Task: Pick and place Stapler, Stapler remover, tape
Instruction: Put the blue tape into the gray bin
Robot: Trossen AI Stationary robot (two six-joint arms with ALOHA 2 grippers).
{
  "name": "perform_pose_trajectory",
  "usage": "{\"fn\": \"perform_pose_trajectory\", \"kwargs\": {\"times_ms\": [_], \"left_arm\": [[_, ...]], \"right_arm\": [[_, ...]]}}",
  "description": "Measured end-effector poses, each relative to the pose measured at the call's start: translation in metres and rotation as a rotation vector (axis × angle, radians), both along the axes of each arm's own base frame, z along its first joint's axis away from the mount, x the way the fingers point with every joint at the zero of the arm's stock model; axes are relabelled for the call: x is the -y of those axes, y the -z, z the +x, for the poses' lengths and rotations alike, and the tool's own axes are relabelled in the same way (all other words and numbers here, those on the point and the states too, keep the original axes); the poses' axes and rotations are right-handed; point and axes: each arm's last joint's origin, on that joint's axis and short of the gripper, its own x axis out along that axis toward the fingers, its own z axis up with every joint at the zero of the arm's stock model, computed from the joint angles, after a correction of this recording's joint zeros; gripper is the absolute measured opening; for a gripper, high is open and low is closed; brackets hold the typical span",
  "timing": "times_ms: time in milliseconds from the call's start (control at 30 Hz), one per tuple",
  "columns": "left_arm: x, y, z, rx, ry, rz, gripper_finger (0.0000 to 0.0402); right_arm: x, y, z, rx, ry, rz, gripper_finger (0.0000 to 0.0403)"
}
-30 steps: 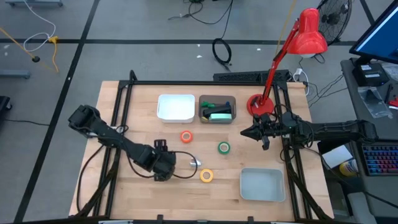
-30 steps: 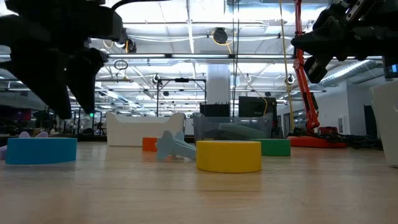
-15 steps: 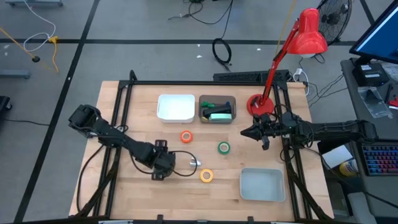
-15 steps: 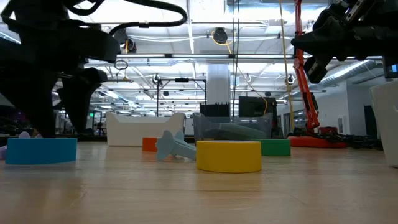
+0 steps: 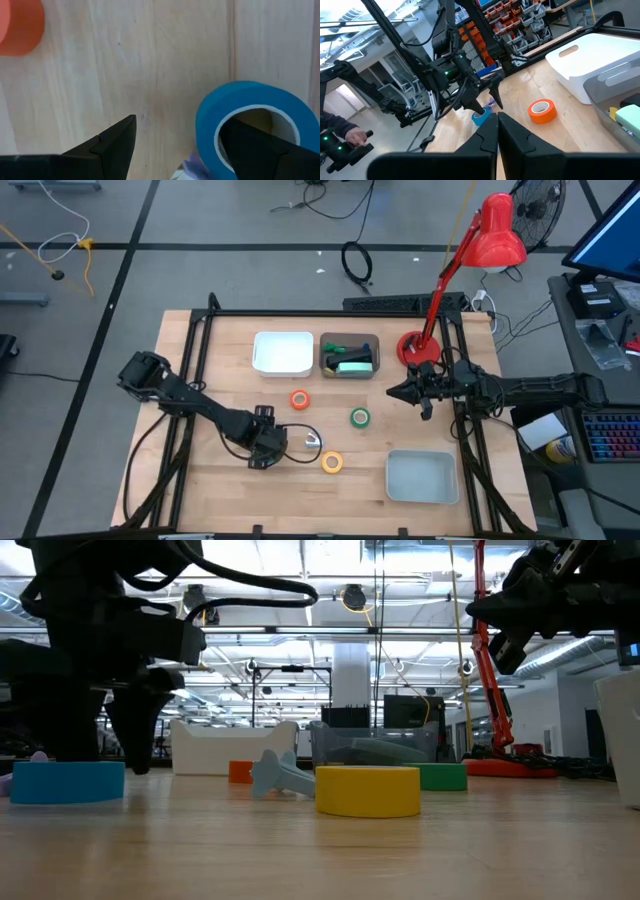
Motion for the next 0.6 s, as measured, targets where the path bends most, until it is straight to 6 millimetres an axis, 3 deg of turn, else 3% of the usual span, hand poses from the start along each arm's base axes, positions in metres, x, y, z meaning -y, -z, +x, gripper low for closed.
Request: {"fn": "perform_pose_trajectory", "kwargs": {"times_ms": [100, 200, 500, 600], "left_arm": [[-0.0021, 0.0, 0.0008, 0.001, -0.026, -0.005, 0.0277], [-0.0034, 0.0001, 0.0015, -0.01, -0.035, -0.035, 0.0247], [-0.0072, -0.0003, 0.0051, -0.049, -0.045, -0.177, 0.0041], [-0.01, -0.0006, 0.0074, -0.045, -0.06, -0.201, 0.0035]], "right_arm": [[-0.0001, 0.0, 0.0, 0.0, -0.001, 0.0, 0.0004], [-0.0001, 0.0, 0.0, 0.0, -0.001, 0.0, 0.0004], [0.0006, 0.0, 0.0001, 0.0, 0.024, 0.0, 0.0004], [0.0006, 0.0, 0.0001, 0.0, 0.024, 0.0, 0.0004]]}}
